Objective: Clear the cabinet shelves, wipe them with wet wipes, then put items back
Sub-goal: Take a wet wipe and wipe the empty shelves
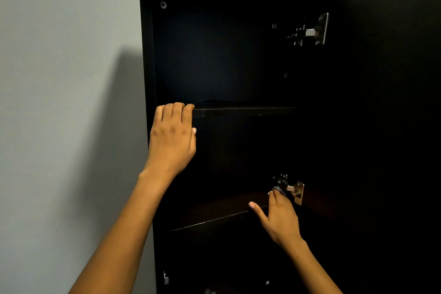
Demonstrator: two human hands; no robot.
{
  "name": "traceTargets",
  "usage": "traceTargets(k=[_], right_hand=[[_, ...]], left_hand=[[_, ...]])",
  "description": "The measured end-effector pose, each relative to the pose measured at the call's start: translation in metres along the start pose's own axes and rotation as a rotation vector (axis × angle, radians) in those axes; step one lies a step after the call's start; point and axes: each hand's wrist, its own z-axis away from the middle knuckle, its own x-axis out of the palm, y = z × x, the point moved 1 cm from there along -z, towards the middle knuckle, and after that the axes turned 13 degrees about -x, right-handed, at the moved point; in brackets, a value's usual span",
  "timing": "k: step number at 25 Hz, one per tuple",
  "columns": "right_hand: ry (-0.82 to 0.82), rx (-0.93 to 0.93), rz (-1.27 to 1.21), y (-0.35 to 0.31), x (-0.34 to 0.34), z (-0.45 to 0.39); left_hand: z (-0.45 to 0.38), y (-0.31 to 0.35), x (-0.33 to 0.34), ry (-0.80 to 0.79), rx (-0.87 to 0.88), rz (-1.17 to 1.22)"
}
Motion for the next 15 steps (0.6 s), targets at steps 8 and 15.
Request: traceTargets(k=[8, 15], right_hand=[[0.092, -0.383, -0.193, -0.095, 0.011, 0.032], [0.138, -0.720, -0.271, -0.196, 0.027, 0.044]], left_hand=[[0.001, 0.002, -0.001, -0.001, 0.000, -0.004], [0.001, 0.001, -0.002, -0.005, 0.015, -0.011]])
